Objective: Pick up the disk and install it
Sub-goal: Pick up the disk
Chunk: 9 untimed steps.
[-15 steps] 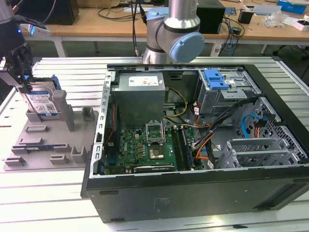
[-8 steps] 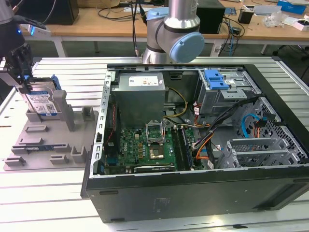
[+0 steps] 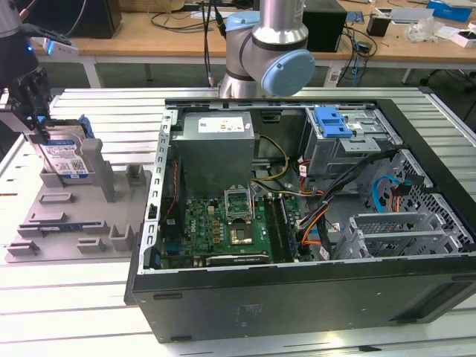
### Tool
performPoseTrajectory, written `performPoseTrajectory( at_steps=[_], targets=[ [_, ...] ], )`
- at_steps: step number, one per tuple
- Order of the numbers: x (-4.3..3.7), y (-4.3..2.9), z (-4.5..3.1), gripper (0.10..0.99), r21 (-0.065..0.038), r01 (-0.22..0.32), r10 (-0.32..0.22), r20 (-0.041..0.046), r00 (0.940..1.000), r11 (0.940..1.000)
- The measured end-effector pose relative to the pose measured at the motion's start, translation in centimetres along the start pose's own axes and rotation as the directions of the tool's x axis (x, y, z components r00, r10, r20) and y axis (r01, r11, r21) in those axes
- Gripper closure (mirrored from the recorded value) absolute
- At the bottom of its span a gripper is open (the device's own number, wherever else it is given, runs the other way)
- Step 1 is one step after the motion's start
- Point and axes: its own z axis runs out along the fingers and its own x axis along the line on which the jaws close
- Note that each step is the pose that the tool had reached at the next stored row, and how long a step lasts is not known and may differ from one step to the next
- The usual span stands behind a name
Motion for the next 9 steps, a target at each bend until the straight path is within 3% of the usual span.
performPoseTrajectory(
  at_steps=[1,2,9],
  targets=[
    [0.0,0.0,0.0,0.624,0.0,0.0,0.0,0.0,1.0,1.0],
    [0.0,0.0,0.0,0.694,0.0,0.0,0.0,0.0,1.0,1.0],
    [0.0,0.0,0.01,0.694,0.0,0.0,0.0,0.0,1.0,1.0]
  ],
)
